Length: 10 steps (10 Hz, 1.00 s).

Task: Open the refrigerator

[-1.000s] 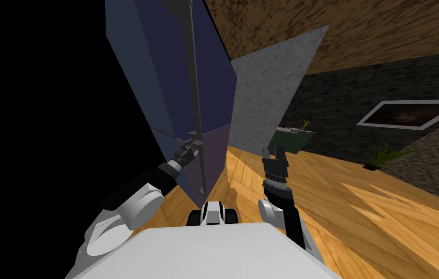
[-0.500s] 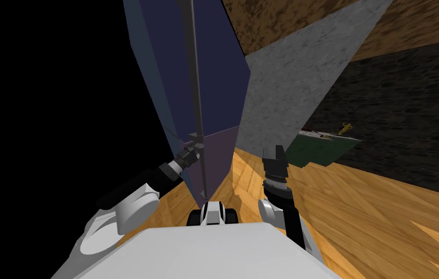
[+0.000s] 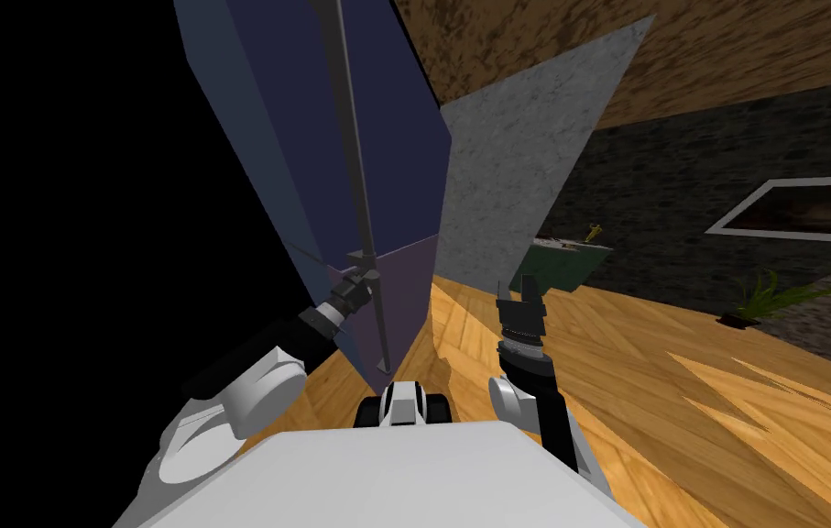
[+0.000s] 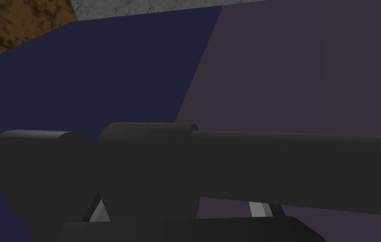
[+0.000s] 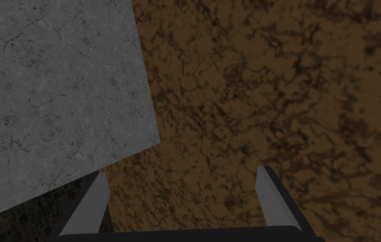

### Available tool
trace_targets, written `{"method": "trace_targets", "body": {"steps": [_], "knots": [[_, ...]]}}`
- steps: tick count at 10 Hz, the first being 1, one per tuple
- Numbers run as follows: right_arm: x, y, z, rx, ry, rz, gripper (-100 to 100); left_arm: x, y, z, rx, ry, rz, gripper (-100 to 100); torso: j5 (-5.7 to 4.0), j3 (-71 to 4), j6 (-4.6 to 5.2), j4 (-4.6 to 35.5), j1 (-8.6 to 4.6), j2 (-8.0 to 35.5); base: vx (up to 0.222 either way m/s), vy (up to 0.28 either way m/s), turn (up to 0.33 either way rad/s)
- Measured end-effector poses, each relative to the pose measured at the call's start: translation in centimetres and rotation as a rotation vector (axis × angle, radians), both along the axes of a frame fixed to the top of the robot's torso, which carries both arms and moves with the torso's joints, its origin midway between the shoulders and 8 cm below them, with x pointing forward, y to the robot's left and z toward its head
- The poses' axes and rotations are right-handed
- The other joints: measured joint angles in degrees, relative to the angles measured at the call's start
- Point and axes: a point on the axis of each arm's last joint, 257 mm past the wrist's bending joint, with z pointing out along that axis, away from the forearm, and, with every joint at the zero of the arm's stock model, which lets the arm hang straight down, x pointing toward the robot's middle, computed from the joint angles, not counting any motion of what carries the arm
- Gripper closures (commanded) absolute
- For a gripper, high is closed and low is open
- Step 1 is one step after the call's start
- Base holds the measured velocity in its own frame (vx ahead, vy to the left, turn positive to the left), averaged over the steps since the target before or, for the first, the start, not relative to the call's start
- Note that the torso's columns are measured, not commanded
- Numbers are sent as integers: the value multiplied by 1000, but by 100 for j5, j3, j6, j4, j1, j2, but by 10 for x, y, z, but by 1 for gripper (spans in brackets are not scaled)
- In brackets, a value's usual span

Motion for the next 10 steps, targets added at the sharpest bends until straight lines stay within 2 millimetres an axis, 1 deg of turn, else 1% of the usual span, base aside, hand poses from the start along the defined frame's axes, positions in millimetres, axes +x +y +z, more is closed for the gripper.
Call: {"method": "trace_targets", "body": {"steps": [1, 2, 4, 5, 6, 7, 8, 9, 10], "knots": [[0, 0, 0, 0, 0, 0, 0, 3, 5, 1, 2, -3, 23, 100, -5, -2, -11, 5, -13, 0, -65, 73, -331], [0, 0, 0, 0, 0, 0, 0, 8, 10, 1, 2, -4, 55, 100, -9, -8, 6, 5, -23, -2, -98, 99, -424], [0, 0, 0, 0, 0, 0, 0, 12, 23, 2, 2, -11, 119, 100, -4, 10, -14, 2, -23, 15, -76, 54, -279], [0, 0, 0, 0, 0, 0, 0, 15, 33, 2, 0, -14, 153, 100, -2, 10, -3, -2, -20, 14, -62, 37, -168], [0, 0, 0, 0, 0, 0, 0, 18, 37, 2, 0, -15, 172, 100, -4, 9, -15, 2, -16, 17, -77, 60, -280], [0, 0, 0, 0, 0, 0, 0, 20, 42, 2, -3, -15, 203, 100, 2, 13, -7, -2, -7, 22, -109, 97, -425], [0, 0, 0, 0, 0, 0, 0, 24, 51, 1, -4, -13, 240, 100, 8, 14, -3, -6, 4, 20, -85, 50, -258], [0, 0, 0, 0, 0, 0, 0, 25, 56, 2, -2, -15, 266, 100, 9, 24, -21, -6, -6, 31, -85, 29, -295], [0, 0, 0, 0, 0, 0, 0, 28, 64, 3, -2, -13, 301, 100, 8, 25, -14, -6, -11, 37, -120, 59, -437]]}}
